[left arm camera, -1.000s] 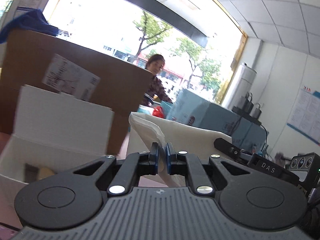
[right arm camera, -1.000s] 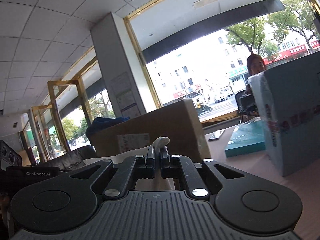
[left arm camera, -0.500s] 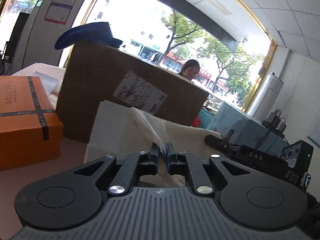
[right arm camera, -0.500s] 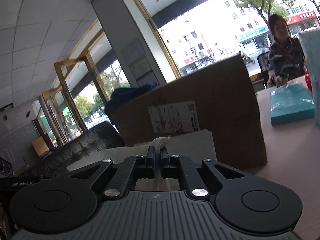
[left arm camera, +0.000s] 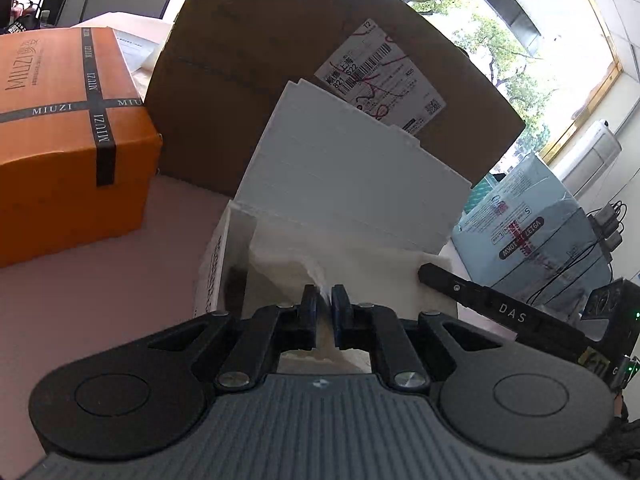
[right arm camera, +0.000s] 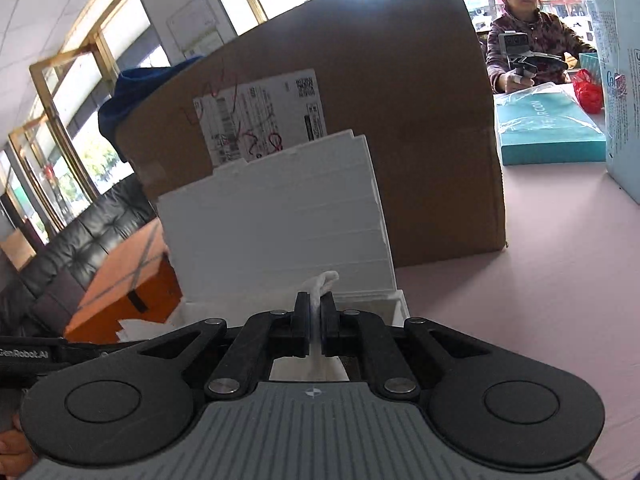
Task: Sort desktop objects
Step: 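Carry the napkin with both grippers over the white foam box, then open both grippers to drop the napkin into the box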
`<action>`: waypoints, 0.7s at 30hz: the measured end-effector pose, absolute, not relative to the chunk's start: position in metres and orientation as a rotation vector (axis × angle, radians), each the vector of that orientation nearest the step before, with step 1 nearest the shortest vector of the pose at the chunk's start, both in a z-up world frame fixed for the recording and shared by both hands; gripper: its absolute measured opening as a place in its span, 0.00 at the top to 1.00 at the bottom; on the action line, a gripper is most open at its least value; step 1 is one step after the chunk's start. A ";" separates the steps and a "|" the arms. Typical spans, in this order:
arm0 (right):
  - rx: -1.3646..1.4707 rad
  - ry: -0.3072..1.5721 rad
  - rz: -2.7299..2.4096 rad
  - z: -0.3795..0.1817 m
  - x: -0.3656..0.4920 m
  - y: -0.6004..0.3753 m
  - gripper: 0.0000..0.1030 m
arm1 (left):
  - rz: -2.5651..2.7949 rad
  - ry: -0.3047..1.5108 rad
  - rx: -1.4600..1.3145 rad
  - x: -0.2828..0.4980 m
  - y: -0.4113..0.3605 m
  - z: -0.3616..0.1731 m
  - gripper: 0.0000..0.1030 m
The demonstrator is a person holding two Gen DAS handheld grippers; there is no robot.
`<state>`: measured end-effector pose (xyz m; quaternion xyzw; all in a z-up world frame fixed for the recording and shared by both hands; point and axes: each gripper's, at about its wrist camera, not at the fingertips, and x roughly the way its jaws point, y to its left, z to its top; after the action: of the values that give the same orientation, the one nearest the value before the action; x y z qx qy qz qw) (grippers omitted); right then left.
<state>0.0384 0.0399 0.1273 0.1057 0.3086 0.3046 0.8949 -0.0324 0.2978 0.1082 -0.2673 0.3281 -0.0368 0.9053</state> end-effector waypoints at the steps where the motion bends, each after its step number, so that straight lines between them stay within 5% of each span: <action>1: 0.200 0.643 0.621 0.125 0.039 0.042 0.95 | -0.075 0.679 -0.550 -0.032 0.298 0.108 0.93; 10: 0.013 0.620 0.558 0.109 0.038 0.069 0.95 | -0.057 0.698 -0.528 -0.026 0.298 0.105 0.88; 12: -0.028 0.602 0.549 0.108 0.037 0.073 0.94 | -0.051 0.691 -0.519 -0.026 0.298 0.106 0.74; 14: -0.061 0.586 0.540 0.107 0.036 0.077 0.93 | -0.048 0.676 -0.521 -0.028 0.299 0.108 0.46; 17: -0.053 0.578 0.541 0.111 0.037 0.077 0.71 | -0.034 0.631 -0.538 -0.034 0.304 0.113 0.39; 21: -0.030 0.584 0.561 0.120 0.036 0.075 0.70 | -0.008 0.555 -0.516 -0.045 0.306 0.125 0.29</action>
<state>0.0364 0.0749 0.1199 -0.0146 0.2842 0.2728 0.9190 -0.0446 0.3058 0.1248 -0.2521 0.2711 -0.0038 0.9290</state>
